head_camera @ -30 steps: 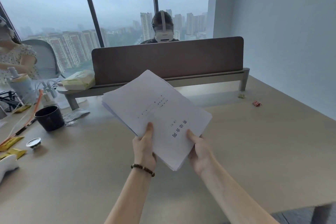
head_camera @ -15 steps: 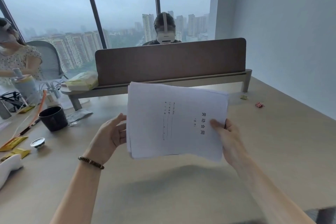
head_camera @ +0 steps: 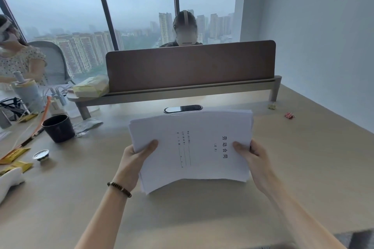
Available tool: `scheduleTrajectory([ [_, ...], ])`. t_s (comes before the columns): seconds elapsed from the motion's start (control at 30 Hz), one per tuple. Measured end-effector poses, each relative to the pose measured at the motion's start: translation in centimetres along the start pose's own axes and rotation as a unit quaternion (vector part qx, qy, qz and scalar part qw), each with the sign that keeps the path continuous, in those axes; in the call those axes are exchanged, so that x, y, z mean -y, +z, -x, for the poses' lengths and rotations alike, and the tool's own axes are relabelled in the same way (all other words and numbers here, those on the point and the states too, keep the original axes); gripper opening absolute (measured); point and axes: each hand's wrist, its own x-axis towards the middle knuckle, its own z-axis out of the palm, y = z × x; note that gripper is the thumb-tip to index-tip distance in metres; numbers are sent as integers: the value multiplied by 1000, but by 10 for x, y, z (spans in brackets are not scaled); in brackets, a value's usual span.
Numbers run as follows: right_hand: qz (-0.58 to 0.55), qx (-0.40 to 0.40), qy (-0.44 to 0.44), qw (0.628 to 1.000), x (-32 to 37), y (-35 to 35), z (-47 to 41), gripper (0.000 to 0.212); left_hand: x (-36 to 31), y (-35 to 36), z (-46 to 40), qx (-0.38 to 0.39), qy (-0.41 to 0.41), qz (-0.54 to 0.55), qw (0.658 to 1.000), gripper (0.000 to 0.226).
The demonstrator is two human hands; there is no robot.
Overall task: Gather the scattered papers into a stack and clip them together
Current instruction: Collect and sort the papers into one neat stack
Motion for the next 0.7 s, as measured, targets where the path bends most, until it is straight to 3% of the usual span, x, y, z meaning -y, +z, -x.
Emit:
scheduleTrajectory([
  [0.17,-20,12,-21,1000,-5,-2,0,20,14,4,2,-8,-3,-8,1000,50],
  [0.3,-23,2,-35,999,-7,-1,-3,21,16,6,6,-1,13,1,1000,56],
  [0.47,-37,-6,-39,999,-14,1,-3,38,17,9,10,4,21,26,999,48],
  [0.7,-37,-19,-40,998,-32,1,3,24,18,10,9,6,26,30,999,48],
])
